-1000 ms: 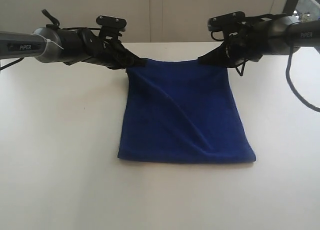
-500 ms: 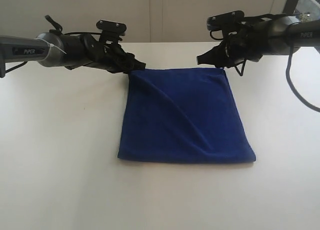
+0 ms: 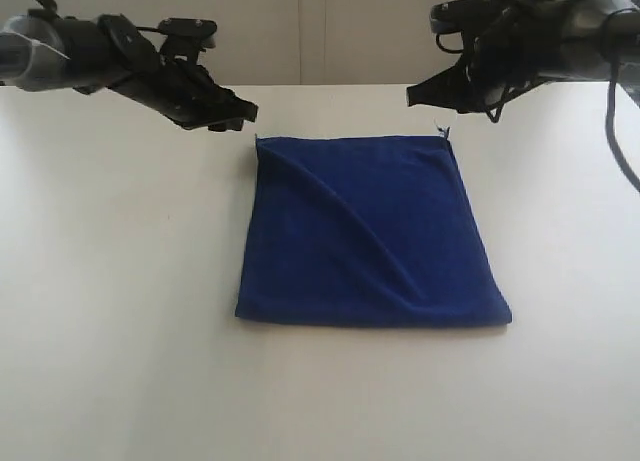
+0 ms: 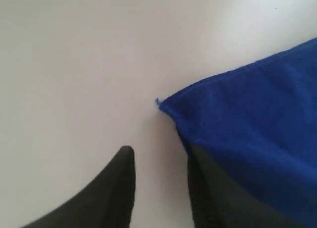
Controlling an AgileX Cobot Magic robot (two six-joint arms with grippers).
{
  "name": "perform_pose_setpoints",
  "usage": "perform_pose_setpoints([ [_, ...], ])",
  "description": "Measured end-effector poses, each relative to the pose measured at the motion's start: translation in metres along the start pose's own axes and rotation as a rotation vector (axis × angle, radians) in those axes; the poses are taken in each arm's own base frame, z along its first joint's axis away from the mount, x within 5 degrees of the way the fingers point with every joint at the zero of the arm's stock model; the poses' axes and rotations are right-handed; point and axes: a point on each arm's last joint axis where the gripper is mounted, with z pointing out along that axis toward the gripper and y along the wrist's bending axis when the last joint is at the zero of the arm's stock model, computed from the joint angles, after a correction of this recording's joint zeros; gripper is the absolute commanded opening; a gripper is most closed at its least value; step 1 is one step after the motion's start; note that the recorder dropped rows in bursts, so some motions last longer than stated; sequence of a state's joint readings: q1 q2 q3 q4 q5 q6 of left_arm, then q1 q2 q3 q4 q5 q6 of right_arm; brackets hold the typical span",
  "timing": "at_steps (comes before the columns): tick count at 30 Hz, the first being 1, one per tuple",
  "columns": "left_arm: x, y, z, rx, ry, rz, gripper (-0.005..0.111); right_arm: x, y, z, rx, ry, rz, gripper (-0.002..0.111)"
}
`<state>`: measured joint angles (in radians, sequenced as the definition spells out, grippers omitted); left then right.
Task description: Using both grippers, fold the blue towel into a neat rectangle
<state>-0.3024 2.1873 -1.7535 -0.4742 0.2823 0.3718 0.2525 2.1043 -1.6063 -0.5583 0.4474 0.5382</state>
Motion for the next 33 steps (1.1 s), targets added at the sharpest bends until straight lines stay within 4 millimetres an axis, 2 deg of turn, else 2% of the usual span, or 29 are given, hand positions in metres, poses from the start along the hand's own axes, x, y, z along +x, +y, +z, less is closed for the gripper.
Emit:
perform_pose_setpoints([
  [4,-0.009,0.007,-0.025,0.017,0.014,0.009,0.000,-0.012,0.000,-0.010,-0.074,0.094,-0.048,0.000],
  [7,-0.014,0.006,-0.038,0.043,0.013,-0.010,0.000,-0.020,-0.004,-0.007,-0.137,0.134,-0.036,0.000],
  [11,-0.011,-0.003,-0.043,0.139,0.082,-0.059,0.000,-0.019,-0.005,0.012,-0.174,0.162,-0.012,0.000],
  [16,0.001,-0.011,-0.034,0.221,0.165,-0.093,0.000,-0.005,0.002,0.042,-0.186,0.196,-0.007,0.000],
  [22,0.006,-0.030,-0.019,0.357,0.149,-0.078,0.000,0.017,0.009,0.075,-0.193,0.212,-0.006,0.000],
  [27,0.010,-0.044,-0.010,0.389,0.153,-0.038,0.000,0.022,0.011,0.083,-0.193,0.203,-0.004,0.000],
  [33,0.031,-0.046,0.017,0.401,0.215,-0.040,0.000,0.025,0.012,0.089,-0.193,0.205,-0.005,0.000],
])
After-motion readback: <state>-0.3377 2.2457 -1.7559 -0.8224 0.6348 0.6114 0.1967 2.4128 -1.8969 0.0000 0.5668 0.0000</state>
